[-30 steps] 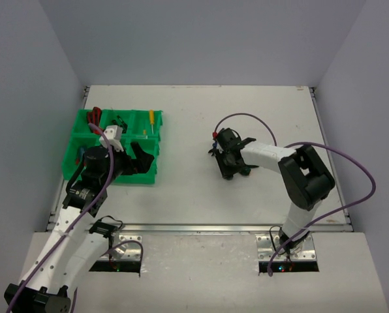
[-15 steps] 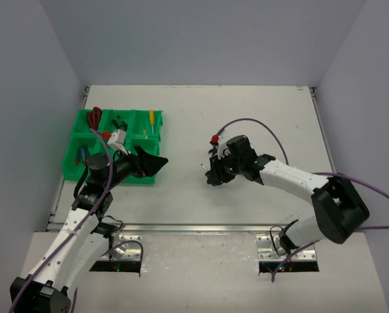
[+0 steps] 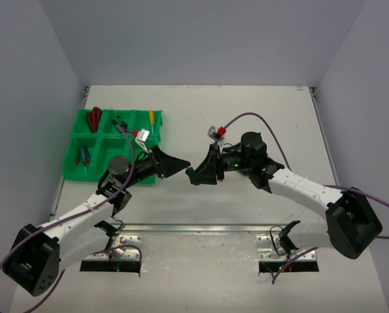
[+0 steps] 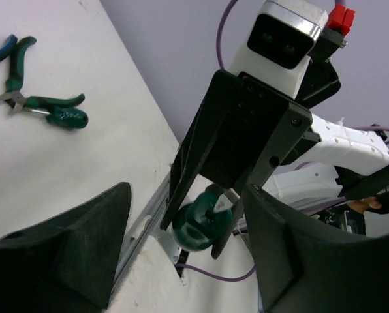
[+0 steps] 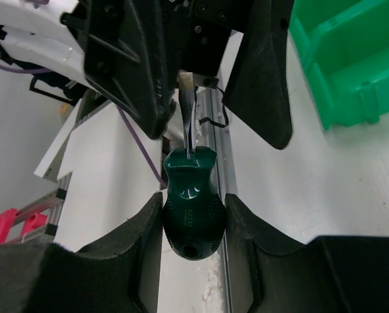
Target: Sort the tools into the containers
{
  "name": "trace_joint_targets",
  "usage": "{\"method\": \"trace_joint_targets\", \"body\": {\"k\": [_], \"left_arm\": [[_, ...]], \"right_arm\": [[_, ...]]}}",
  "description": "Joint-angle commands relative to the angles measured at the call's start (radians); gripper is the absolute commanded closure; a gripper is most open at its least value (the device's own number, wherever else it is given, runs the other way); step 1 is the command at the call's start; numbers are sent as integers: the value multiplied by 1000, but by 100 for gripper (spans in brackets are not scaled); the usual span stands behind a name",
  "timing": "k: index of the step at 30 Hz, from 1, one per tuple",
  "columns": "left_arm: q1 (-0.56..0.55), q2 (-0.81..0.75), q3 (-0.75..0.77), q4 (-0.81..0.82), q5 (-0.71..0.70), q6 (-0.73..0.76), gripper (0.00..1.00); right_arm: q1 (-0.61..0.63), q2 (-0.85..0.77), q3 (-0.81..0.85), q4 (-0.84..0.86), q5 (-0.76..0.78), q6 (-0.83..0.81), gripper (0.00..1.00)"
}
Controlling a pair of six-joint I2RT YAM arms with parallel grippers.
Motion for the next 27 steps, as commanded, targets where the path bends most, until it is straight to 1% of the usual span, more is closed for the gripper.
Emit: {"method": "trace_joint_targets", "body": {"k": [1,2,3,4,5,7,9,10,11,12,13,14,15,16,17,18,19,20,21,23,24,27], "left_arm": [[-47,34,56,122,-51,16,64],[-53,41,60,122,-52,19,74],[-58,45,63,122,-54,22,82],[-61,52,70,123,-54,32,95],[-68,55,76,124,-54,49,100],[-85,56,92,124,-56,82,100],[-98,51,108,101,-63,104,100],[-99,48,121,78,-76,123,100],[-99,45,134,51,-92,144,100],[-99,39,153,-19,-129,172,100],[-98,29,195,-220,-212,224,100],[-98,19,256,-358,-364,282,100],[-95,12,308,-481,-519,329,100],[-89,9,339,-619,-636,356,100],[-79,6,370,-741,-752,377,100],[-62,3,398,-813,-860,384,100],[-29,1,424,-870,-961,395,100],[32,-7,450,-924,-1069,420,100],[82,-15,453,-933,-1152,449,100],[138,-13,446,-924,-1234,482,100],[185,5,439,-915,-1304,512,100],[284,66,425,-877,-1382,550,100]], "right_arm": [[5,-9,25,114,-66,44,100],[5,-10,26,113,-65,45,100],[6,-9,28,111,-64,45,100],[6,-8,31,109,-67,44,100],[6,-4,32,106,-66,44,100],[6,3,38,96,-54,41,100],[6,10,43,86,-31,44,91],[6,11,46,72,-21,41,83],[6,12,50,57,-12,39,70],[8,12,59,34,-1,33,29],[7,9,71,-23,39,17,8],[6,0,84,-133,121,-19,1],[6,-8,105,-247,218,-56,1],[5,-14,135,-338,313,-83,1],[5,-22,161,-425,439,-107,1],[5,-33,170,-501,611,-119,1],[4,-45,171,-566,705,-123,1],[3,-63,161,-622,788,-124,1],[1,-94,142,-632,802,-128,1],[2,-128,102,-631,802,-127,1],[2,-159,80,-632,803,-120,1],[0,-202,51,-631,808,-115,1]]}}
